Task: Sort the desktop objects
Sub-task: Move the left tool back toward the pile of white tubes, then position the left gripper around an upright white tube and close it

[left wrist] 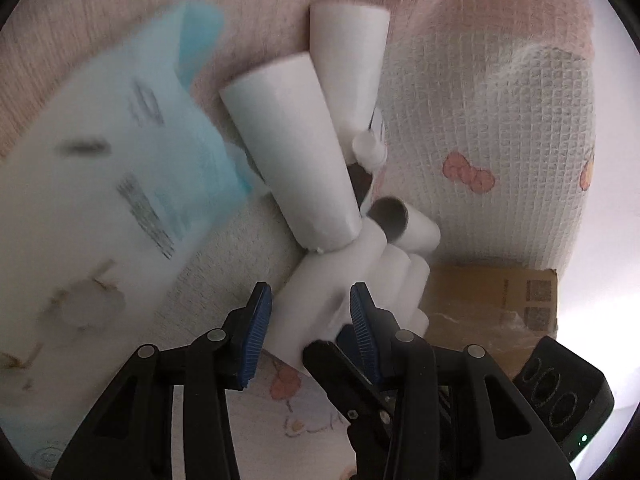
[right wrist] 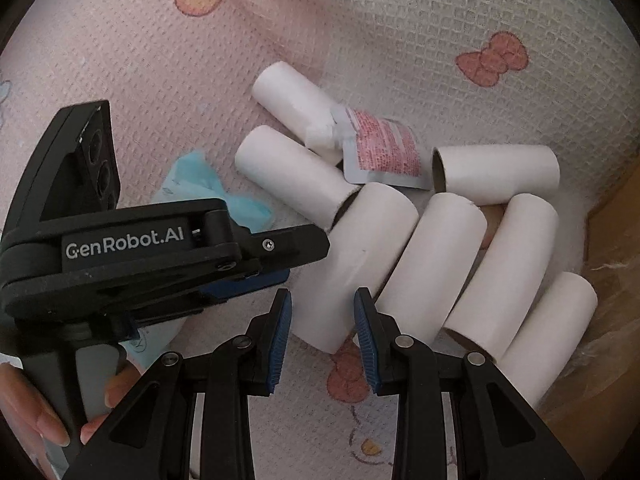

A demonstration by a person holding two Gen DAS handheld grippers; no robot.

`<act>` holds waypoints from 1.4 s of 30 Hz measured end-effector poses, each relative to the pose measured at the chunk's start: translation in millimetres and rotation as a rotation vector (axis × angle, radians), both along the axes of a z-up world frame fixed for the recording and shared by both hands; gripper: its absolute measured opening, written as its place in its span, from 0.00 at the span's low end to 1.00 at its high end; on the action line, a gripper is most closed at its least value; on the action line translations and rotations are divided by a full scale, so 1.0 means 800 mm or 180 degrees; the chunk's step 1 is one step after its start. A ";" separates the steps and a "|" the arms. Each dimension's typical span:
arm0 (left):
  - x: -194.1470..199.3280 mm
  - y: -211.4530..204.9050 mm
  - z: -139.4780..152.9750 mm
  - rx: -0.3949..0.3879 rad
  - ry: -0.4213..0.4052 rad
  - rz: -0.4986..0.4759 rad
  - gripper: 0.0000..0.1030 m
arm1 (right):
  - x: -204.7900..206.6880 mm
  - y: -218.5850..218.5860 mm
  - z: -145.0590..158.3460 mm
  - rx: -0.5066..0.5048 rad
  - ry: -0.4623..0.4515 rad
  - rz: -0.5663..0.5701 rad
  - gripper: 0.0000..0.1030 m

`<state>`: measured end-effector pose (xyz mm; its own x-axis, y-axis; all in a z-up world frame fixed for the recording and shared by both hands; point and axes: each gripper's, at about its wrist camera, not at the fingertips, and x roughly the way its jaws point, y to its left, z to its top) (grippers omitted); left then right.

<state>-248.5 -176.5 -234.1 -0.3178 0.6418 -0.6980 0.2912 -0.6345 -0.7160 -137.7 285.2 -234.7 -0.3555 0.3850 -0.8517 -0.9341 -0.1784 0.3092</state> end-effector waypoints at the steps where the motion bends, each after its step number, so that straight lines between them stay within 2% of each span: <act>1: 0.004 0.002 0.000 -0.0020 0.0010 -0.0016 0.42 | 0.000 0.000 -0.001 -0.0016 0.0013 -0.0013 0.28; 4: 0.007 0.007 0.003 -0.0105 0.0036 -0.0077 0.39 | 0.002 0.001 -0.003 -0.0061 0.0065 -0.0083 0.28; 9: 0.026 0.005 0.006 -0.0076 0.0110 -0.0065 0.35 | -0.002 -0.007 -0.004 -0.0024 0.0014 -0.0093 0.28; 15: 0.072 0.002 0.013 0.0220 0.0253 -0.0079 0.35 | -0.011 -0.031 -0.004 0.0033 -0.0133 0.0036 0.28; 17: 0.087 0.002 0.017 0.0139 0.0257 -0.0134 0.35 | -0.012 -0.041 -0.005 0.0035 -0.0164 0.0077 0.28; 20: 0.098 0.000 0.014 0.0218 0.0209 -0.0023 0.35 | -0.009 -0.059 -0.007 0.0002 0.0100 0.0170 0.27; 22: 0.096 -0.004 0.016 0.0217 0.0238 0.0050 0.35 | -0.004 -0.066 -0.009 0.0003 0.0175 0.0104 0.27; 28: 0.086 -0.013 0.039 -0.0067 0.0546 0.0137 0.35 | 0.018 -0.078 0.002 0.0056 0.0670 -0.0153 0.28; 31: 0.073 -0.013 0.040 -0.0097 0.0592 0.0200 0.39 | 0.008 -0.074 0.018 0.0221 0.0534 -0.0101 0.28; 32: 0.067 -0.015 0.037 -0.0041 0.0588 0.0239 0.42 | 0.004 -0.085 0.024 0.0251 0.0470 -0.0070 0.28; 34: 0.053 -0.018 0.027 0.0135 0.0565 0.0299 0.43 | 0.002 -0.066 0.026 0.0283 0.0318 -0.0036 0.28; 36: 0.039 -0.020 0.014 0.0323 0.0479 0.0347 0.43 | 0.023 -0.053 0.030 0.0276 0.0178 -0.0008 0.28; 42: 0.026 -0.021 0.006 0.0295 0.0433 0.0423 0.43 | 0.028 -0.033 0.022 0.0207 0.0138 -0.0023 0.28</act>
